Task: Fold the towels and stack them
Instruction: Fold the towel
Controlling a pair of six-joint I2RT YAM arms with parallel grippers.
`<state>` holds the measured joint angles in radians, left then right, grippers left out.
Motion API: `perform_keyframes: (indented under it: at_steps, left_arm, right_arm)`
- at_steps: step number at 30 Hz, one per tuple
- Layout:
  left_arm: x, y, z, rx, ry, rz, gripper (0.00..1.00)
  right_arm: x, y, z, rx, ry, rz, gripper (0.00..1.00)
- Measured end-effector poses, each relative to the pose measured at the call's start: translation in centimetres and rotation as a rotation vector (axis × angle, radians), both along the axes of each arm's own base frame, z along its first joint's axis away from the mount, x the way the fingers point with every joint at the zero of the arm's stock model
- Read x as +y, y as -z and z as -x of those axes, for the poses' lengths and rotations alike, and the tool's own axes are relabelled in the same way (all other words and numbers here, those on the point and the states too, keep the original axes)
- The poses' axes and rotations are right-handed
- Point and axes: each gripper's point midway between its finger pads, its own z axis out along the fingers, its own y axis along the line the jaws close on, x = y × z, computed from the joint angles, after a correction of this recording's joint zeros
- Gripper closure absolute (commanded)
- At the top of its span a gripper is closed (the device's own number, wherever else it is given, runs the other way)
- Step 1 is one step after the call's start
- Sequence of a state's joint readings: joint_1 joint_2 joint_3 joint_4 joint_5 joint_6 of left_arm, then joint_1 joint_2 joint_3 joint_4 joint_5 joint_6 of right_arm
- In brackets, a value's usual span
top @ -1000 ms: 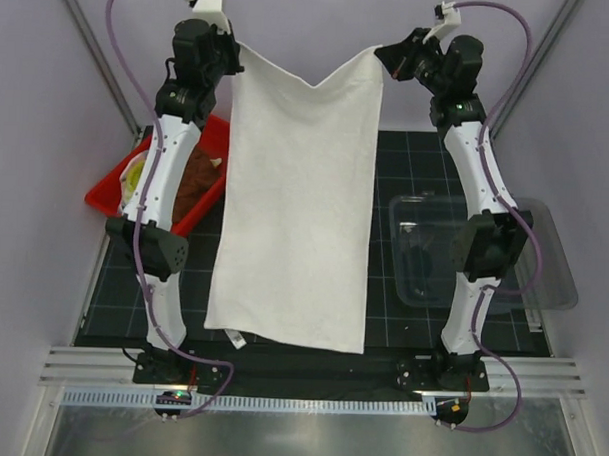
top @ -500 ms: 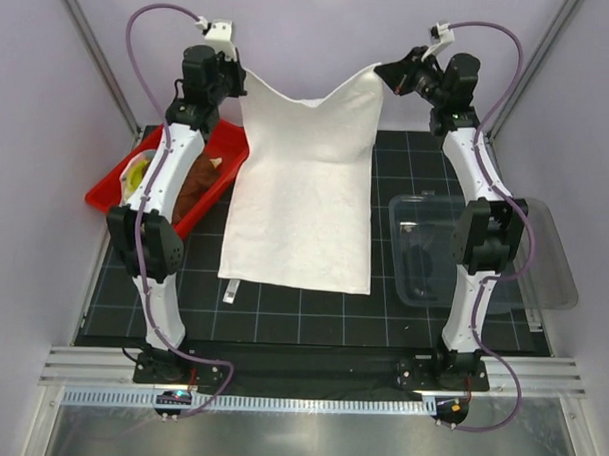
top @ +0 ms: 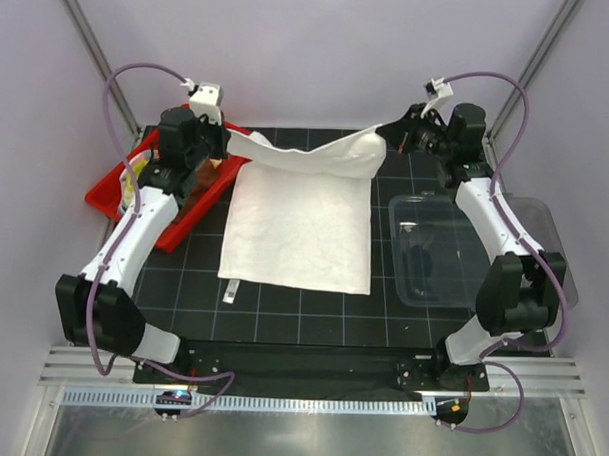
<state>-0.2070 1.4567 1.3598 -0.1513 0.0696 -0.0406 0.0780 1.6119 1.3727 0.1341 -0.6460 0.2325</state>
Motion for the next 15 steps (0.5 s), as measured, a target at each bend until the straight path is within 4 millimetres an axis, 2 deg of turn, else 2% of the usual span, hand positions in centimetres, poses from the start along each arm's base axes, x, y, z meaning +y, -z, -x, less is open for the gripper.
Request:
perform_keyframes:
  at_steps: [3,5,11,15]
  left_arm:
    - [0.2,0.0,2.1,-0.005,0.006,0.012,1.00]
    - [0.2,0.7,3.0,0.015,0.012,0.026,1.00]
    - [0.5,5.7,6.6,0.138,0.001,0.068,1.00]
    - [0.5,8.9,9.0,0.219,-0.013,0.109,1.00]
  right_arm:
    - [0.0,1.1,1.9,0.027,-0.003,0.015,0.99]
    - [-0.1,2.6,3.3,0.068,0.001,0.023,0.99]
    - [-0.4,7.0,7.2,0.185,0.028,0.032,0.99]
    - [-0.9,9.1,9.6,0.246,0.059,0.029,0.99]
